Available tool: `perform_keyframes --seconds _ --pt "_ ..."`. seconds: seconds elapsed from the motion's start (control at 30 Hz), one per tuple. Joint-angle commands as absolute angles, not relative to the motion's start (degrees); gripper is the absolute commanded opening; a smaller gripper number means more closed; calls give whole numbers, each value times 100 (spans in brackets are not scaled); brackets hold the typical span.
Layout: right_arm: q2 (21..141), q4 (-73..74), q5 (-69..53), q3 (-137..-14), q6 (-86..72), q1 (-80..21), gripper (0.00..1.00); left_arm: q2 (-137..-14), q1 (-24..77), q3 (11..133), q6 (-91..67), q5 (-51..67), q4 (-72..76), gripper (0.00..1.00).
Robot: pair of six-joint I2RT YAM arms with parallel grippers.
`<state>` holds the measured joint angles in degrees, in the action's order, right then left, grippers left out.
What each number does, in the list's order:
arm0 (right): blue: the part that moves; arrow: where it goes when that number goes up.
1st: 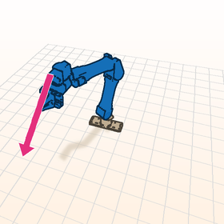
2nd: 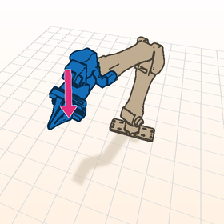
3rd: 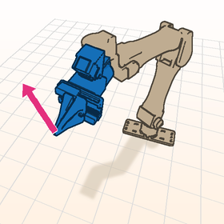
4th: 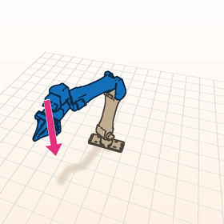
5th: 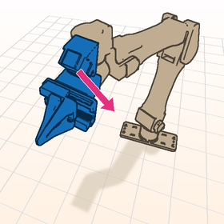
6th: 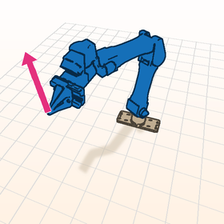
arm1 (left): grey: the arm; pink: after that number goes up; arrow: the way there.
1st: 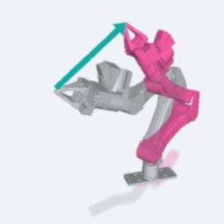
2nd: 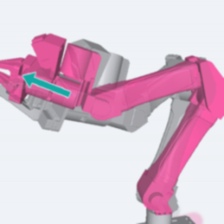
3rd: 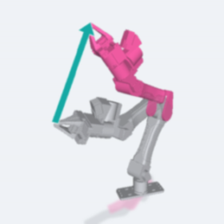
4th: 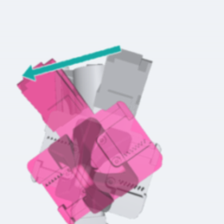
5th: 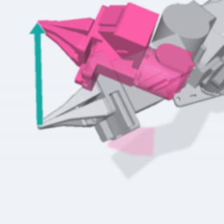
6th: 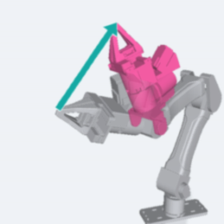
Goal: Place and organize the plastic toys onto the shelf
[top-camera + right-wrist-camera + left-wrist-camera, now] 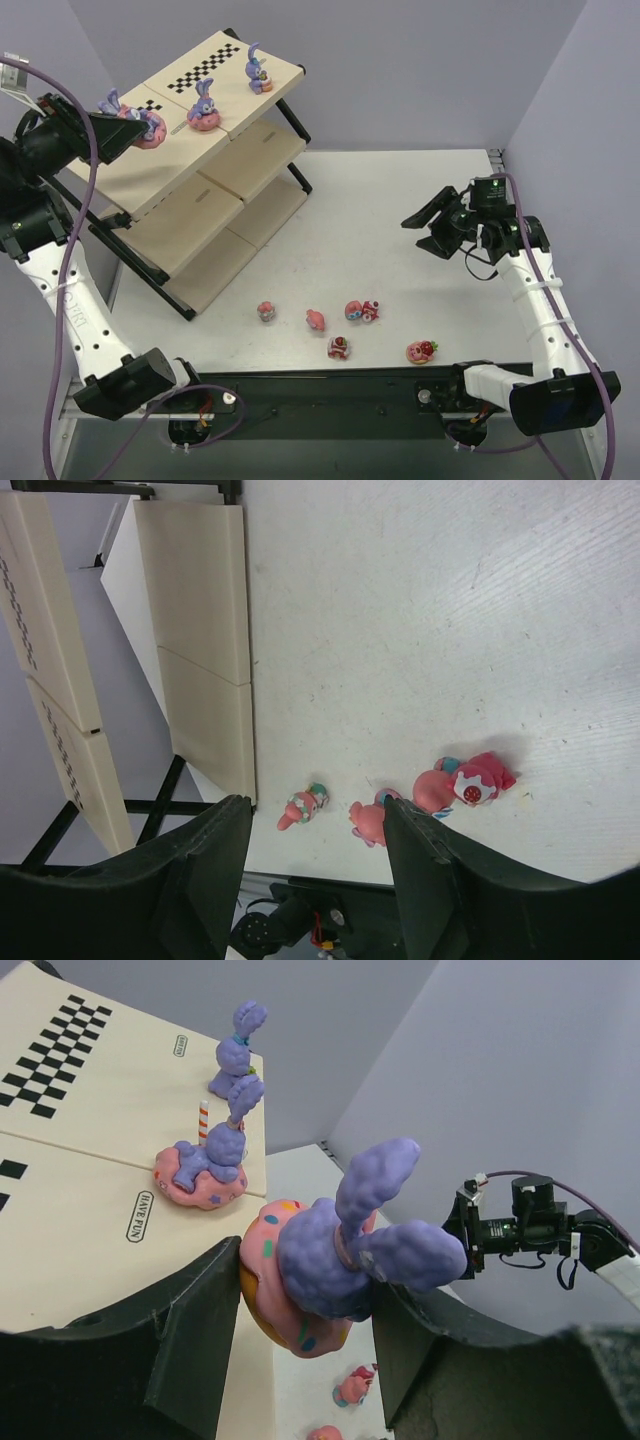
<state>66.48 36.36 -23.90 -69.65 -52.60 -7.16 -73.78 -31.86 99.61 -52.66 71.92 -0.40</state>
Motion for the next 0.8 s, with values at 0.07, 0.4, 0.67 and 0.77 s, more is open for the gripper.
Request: perform_keyframes --seconds 0.07,0.4,0.67,0.77 --pt "6846 3665 -2610 -7128 -5212 -686 56 -7470 -3191 11152 -2737 6130 -3529 0" --pt "7031 3788 -2716 -7321 -5159 -703 55 -7181 -3173 10706 -2101 6073 -4096 0" --pt "6996 3885 -2716 -7260 -5089 -747 54 -6961 -3076 10310 -1978 6109 -4192 0" --pt "6952 3893 -2716 -7207 -5071 -747 54 -6934 -3023 10345 -1785 5951 -4411 3"
